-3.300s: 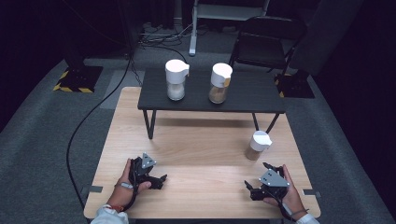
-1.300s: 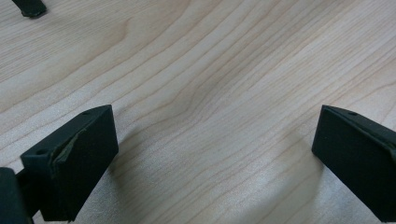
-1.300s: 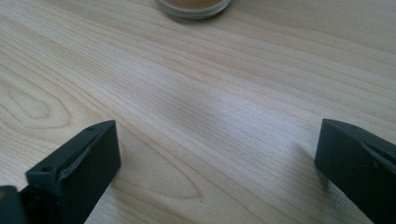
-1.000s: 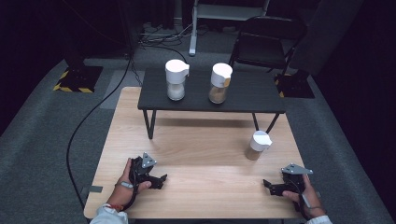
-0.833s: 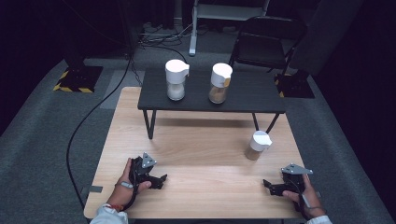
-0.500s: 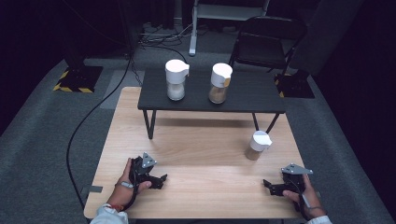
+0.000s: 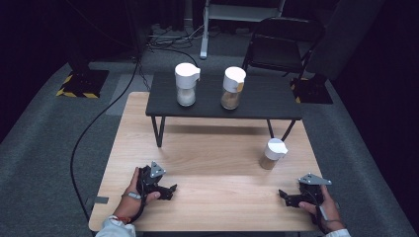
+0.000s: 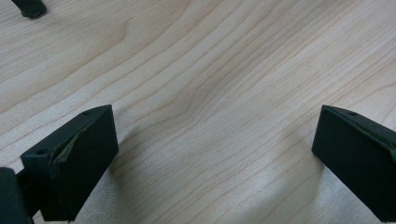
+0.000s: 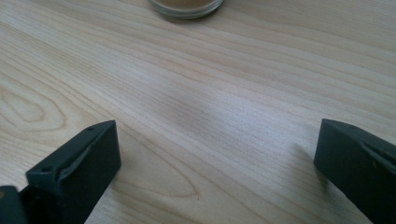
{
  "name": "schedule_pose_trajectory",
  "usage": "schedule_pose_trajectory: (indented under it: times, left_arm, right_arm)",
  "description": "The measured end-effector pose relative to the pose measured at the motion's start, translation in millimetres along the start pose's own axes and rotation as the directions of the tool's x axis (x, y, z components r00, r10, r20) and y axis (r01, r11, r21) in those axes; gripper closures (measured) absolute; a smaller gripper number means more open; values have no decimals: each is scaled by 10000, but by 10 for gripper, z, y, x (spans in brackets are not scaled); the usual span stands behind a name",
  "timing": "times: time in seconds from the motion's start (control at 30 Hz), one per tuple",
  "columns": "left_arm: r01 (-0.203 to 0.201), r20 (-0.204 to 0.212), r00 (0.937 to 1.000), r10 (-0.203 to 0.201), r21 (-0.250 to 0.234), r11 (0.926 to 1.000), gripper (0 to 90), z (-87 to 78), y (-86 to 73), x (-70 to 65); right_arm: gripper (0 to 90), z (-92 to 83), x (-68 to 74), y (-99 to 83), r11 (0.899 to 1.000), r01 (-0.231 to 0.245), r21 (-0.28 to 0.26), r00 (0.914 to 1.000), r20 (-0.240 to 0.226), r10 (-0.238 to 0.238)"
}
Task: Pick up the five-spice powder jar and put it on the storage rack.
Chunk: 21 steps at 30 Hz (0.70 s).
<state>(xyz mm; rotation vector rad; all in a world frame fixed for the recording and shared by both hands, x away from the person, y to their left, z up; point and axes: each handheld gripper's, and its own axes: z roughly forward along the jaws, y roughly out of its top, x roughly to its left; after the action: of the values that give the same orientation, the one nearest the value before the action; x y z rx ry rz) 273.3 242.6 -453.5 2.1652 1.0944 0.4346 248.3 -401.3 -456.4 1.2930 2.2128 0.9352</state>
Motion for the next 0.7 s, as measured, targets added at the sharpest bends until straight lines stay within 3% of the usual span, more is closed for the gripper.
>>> schedule_pose_trajectory:
  times: [0.23, 0.7]
  left_arm:
    - [0, -1, 10000, 0, 1, 10000, 1, 0, 0, 0]
    - [1, -3, 10000, -1, -2, 10000, 1, 0, 0, -1]
  right_arm:
    - [16, -19, 32, 8, 10000, 54, -43, 9998, 186, -53]
    - [16, -121, 76, -14, 9959, 61, -905, 9994, 359, -28]
